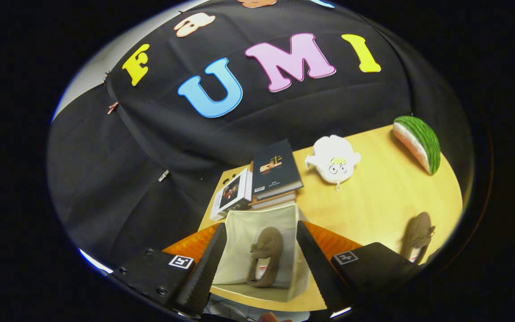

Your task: Open the storage box then place both shoes into the box .Put the left shoe in first, then the right shoe, with the right side of both shoes facing outward in a uniform manner.

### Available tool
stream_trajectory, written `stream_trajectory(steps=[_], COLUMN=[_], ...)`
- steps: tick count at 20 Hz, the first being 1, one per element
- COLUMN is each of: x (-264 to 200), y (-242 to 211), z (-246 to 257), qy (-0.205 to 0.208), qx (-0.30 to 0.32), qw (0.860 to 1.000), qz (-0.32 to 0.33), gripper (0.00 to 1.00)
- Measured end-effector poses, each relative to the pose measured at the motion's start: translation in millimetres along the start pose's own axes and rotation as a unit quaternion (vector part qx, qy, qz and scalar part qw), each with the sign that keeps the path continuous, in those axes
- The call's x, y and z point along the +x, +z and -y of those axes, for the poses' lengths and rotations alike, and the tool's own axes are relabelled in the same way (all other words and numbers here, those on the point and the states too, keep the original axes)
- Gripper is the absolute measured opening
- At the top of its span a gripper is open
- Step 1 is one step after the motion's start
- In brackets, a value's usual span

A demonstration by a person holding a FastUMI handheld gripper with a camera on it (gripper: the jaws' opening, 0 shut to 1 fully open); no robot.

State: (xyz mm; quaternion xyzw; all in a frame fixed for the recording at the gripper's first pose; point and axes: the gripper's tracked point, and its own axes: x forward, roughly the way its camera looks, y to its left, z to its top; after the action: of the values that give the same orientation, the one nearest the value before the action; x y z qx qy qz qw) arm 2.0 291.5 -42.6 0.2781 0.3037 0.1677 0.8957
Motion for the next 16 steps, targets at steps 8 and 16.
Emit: stream_trajectory(steps=[8,16], x=[-79.5,-105.1], y=[13.8,-74.4], z=[152.3,297.3], qy=[-0.069,-0.136], qx=[-0.092,-0.120], qw=[0.993,0.980], qz=[0.010,-0.081], gripper=[0.97,0.97])
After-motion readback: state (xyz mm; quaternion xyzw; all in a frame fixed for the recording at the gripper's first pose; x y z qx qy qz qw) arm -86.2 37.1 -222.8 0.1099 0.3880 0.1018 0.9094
